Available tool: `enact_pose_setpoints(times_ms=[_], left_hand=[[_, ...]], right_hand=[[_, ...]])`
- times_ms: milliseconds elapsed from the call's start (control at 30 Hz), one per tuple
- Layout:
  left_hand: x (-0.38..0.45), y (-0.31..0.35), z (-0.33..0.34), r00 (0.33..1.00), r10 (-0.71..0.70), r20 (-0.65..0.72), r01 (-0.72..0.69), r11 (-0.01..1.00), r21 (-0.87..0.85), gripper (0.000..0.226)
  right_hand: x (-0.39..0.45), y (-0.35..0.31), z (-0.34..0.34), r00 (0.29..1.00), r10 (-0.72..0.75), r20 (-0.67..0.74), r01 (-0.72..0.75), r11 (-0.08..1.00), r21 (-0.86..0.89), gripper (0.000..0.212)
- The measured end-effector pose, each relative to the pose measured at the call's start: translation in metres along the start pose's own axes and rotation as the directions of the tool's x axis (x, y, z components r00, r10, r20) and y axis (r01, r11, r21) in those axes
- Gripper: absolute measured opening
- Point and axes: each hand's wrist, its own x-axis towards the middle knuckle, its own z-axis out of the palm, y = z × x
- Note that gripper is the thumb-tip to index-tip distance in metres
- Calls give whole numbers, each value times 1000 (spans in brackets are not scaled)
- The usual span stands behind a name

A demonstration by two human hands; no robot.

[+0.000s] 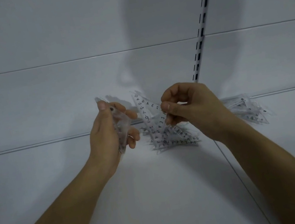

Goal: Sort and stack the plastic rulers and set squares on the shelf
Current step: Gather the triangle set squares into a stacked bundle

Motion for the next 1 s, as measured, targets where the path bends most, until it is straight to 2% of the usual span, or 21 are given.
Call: enact_pose_setpoints(times_ms=[100,167,200,267,333,400,467,500,700,867,1000], left_hand=[[-7,1,6,993,-51,104,40,994,105,67],[-12,-2,9,980,-70,188,35,982,183,55],[-13,-3,9,974,-64,216,19,979,204,42],[-11,-6,5,969,-24,247,-32,976,217,26],[-7,-6,2,975,25,219,-67,979,191,20],[-4,-3,0,990,43,131,-63,986,152,17],[-2,-2,-1,998,46,51,-53,988,143,24],[-1,-2,-2,998,45,32,-49,989,139,26],[0,-3,-1,998,44,46,-51,985,162,34],[1,-4,-3,998,40,47,-47,986,158,35],[2,-5,-3,998,34,47,-41,985,165,39]], right_hand=[[0,6,11,996,-20,-89,19,1000,-6,13],[0,13,21,994,-52,-93,40,992,-121,17],[0,19,25,992,-84,-91,60,969,-241,20],[3,28,30,984,-154,-93,87,861,-501,25],[8,30,22,981,-173,-86,74,747,-660,28],[10,31,10,997,-82,-11,41,608,-793,32],[10,37,4,998,52,41,13,454,-891,47],[10,40,4,996,80,38,-1,439,-899,47],[13,42,5,999,32,-12,-29,620,-784,13],[16,41,-1,991,59,-118,-119,788,-604,19],[20,37,-12,978,34,-207,-134,861,-491,19]])
